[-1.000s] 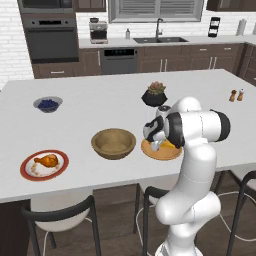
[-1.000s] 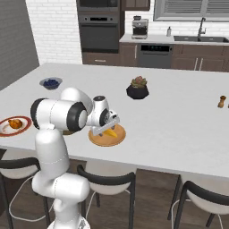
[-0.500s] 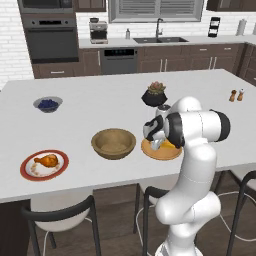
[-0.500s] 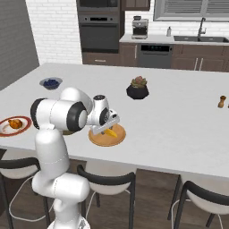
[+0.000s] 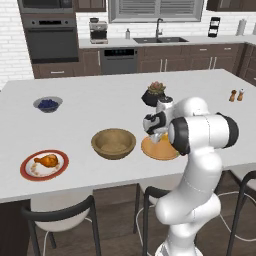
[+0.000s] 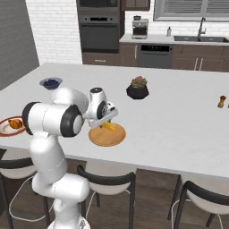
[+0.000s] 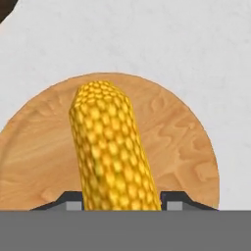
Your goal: Pick the chicken drumstick and corn from their plates and place them in the bowl. Then put the bowl in the fridge.
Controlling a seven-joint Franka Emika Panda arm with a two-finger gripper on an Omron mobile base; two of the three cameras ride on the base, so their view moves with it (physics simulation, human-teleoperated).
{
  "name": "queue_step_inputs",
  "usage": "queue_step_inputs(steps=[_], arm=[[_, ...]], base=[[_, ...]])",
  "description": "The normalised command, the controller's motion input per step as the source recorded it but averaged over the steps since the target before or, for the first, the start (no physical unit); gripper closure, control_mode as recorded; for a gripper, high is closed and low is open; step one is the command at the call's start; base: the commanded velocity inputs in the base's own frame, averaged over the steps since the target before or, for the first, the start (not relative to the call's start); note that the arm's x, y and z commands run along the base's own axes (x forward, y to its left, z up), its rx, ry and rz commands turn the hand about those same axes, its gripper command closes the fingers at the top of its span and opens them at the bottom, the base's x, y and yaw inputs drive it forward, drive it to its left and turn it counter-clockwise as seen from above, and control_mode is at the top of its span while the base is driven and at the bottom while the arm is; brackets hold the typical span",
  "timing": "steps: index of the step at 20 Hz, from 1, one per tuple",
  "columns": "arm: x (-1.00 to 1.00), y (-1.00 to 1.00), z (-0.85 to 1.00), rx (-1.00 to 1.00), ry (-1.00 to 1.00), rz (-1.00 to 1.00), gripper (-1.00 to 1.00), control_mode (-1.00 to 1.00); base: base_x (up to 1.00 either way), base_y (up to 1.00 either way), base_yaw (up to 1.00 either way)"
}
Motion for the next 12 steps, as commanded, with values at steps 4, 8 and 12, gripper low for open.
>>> queue_step_inputs(steps=[4, 8, 12], arm=[[-0.04, 0.63, 1.00, 0.08, -0.08, 0.00, 1.00, -1.00], [0.00, 0.88, 0.95, 0.26, 0.00, 0.00, 1.00, -1.00], [0.00, 0.93, 0.72, 0.26, -0.03, 0.00, 1.00, -1.00]], base=[[0.00, 0.00, 0.00], [0.00, 0.00, 0.00], [0.00, 0.00, 0.00]])
